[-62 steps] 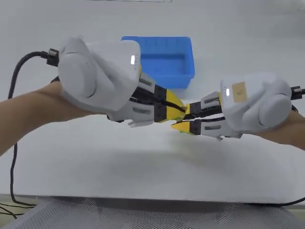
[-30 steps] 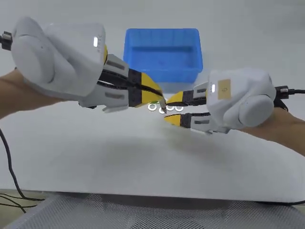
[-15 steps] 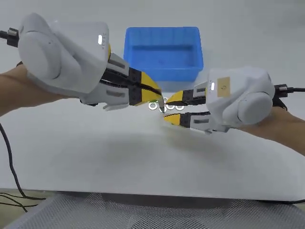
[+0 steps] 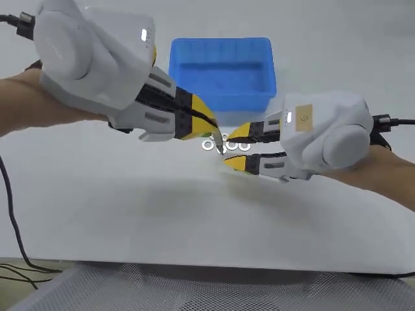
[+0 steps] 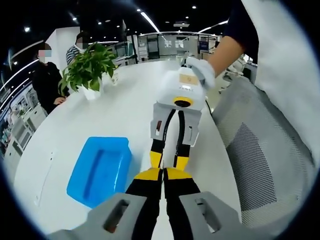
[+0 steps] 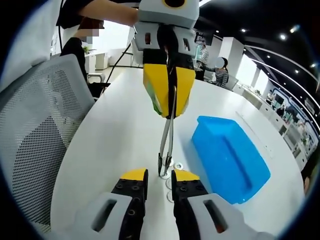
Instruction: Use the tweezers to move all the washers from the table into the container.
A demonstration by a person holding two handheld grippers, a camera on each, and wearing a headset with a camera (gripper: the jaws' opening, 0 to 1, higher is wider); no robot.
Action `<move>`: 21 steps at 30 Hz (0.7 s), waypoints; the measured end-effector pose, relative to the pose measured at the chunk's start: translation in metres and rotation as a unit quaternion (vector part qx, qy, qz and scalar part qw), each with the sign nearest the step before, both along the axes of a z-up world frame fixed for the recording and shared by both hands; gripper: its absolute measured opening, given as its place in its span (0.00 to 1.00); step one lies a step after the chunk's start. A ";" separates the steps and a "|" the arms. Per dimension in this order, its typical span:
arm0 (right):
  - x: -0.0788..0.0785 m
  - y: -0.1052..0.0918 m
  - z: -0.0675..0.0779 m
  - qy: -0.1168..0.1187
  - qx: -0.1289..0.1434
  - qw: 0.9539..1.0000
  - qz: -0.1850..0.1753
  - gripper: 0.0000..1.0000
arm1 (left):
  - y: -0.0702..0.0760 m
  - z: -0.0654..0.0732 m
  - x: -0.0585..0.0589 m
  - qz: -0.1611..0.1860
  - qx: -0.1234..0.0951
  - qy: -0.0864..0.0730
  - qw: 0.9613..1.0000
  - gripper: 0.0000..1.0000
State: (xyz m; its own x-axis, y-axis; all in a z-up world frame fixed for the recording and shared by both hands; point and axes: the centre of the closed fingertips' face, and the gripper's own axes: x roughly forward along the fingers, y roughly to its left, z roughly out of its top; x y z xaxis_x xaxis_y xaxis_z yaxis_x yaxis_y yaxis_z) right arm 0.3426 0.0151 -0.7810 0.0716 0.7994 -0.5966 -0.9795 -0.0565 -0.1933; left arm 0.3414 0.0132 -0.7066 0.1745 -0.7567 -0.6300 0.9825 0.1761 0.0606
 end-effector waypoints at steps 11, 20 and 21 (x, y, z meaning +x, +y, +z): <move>0.001 0.001 0.000 -0.001 0.002 1.000 0.000 0.20 | -0.006 0.000 0.002 -0.010 0.008 0.019 1.000 0.05; 0.007 0.004 0.001 -0.004 -0.002 1.000 0.005 0.20 | -0.009 -0.001 0.001 -0.022 0.016 0.033 0.999 0.05; 0.009 0.005 0.001 -0.003 -0.002 1.000 0.006 0.20 | -0.009 -0.001 0.002 -0.019 0.017 0.036 0.999 0.05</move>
